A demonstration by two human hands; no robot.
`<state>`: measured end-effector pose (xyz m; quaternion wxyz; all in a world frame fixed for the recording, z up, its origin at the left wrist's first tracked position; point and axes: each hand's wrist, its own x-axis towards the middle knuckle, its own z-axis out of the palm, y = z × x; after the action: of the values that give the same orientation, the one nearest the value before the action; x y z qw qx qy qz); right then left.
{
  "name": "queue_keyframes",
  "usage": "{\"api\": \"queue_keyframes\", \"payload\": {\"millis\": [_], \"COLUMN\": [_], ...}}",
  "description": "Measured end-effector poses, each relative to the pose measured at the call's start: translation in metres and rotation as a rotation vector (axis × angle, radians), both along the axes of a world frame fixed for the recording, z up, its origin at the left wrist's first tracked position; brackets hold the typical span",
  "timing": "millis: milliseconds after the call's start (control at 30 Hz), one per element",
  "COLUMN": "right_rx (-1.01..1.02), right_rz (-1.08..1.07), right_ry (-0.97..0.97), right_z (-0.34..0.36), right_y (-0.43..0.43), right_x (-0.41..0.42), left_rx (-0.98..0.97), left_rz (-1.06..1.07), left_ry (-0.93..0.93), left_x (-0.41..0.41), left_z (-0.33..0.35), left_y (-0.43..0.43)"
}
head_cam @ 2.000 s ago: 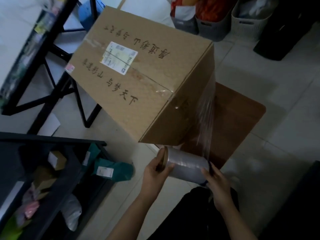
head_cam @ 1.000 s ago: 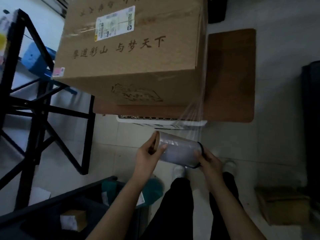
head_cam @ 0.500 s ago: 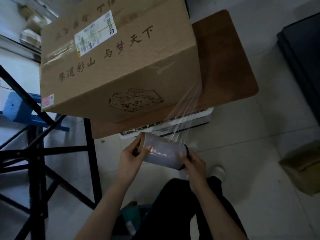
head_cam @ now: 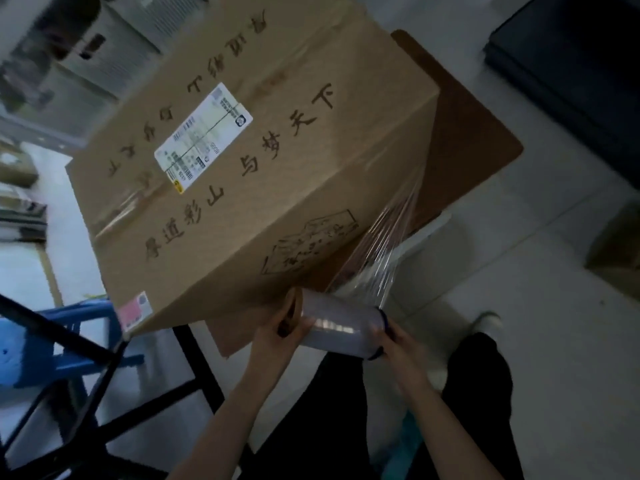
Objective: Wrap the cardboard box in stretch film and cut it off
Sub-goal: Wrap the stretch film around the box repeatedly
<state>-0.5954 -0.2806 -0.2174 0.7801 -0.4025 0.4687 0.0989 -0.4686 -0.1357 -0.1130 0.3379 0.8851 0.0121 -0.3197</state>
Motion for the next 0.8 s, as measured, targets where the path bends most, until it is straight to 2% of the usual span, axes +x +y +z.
{"api": "queue_keyframes", "payload": {"millis": [167,400,800], "right_rx": [0.059,0.114,-0.092], "right_rz": [-0.282,-0.404,-0.633], "right_ry": [-0.007,-0.069,-0.095], "right_z": [-0.002,-0.003,-0.008], "right_y": [0.059,0.114,0.238], "right_x": [0.009,0.003,0.013], "left_rx": [0.026,-0.029,-0.104], "left_rz": [-0.134,-0.156,-0.391], "left_ry": [0.0,-0.03,0.008], "left_x": [0.024,0.02,0.051], "left_z": [-0.008,-0.01,-0.015], "left_y": [0.04,0.082,0.182]}}
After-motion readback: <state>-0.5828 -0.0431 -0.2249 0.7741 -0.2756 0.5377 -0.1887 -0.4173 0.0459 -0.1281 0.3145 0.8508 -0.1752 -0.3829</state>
